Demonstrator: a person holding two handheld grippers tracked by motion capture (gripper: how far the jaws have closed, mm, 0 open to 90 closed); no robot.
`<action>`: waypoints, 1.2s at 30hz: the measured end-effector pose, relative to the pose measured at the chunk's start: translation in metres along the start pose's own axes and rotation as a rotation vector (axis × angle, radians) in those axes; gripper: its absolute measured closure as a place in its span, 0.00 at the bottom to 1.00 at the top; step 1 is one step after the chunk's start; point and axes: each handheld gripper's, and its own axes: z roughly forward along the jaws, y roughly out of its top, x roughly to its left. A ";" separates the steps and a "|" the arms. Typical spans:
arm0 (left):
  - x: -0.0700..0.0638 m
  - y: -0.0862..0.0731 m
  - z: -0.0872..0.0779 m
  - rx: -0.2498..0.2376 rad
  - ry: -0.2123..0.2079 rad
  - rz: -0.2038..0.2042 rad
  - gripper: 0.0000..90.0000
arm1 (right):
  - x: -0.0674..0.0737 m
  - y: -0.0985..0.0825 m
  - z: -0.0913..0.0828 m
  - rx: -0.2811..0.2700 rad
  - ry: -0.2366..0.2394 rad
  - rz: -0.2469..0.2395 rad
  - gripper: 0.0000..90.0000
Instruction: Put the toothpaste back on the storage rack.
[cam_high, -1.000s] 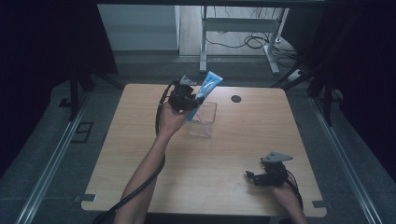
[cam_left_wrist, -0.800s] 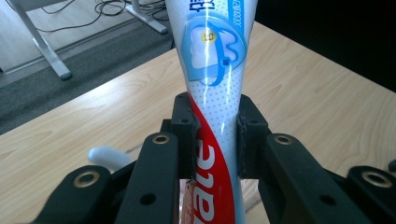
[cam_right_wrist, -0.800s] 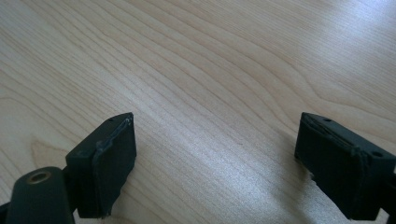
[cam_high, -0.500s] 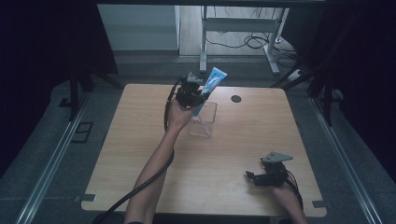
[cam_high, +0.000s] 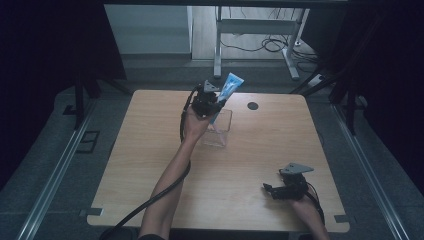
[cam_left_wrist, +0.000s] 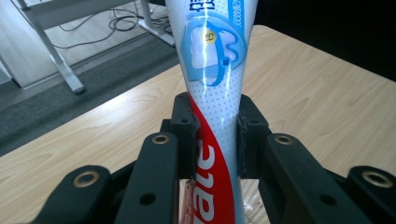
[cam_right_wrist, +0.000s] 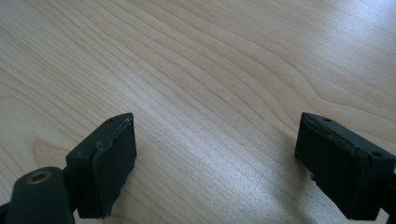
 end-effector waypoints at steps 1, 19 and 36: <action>0.000 -0.002 0.001 -0.008 0.003 0.001 0.81 | 0.000 0.000 0.000 0.000 0.000 -0.001 0.14; -0.008 -0.024 0.012 0.006 0.027 0.045 0.80 | 0.000 0.000 0.000 -0.001 0.002 0.000 0.14; -0.020 -0.031 0.016 0.066 0.036 0.142 0.78 | 0.000 0.000 0.000 -0.001 0.003 0.000 0.14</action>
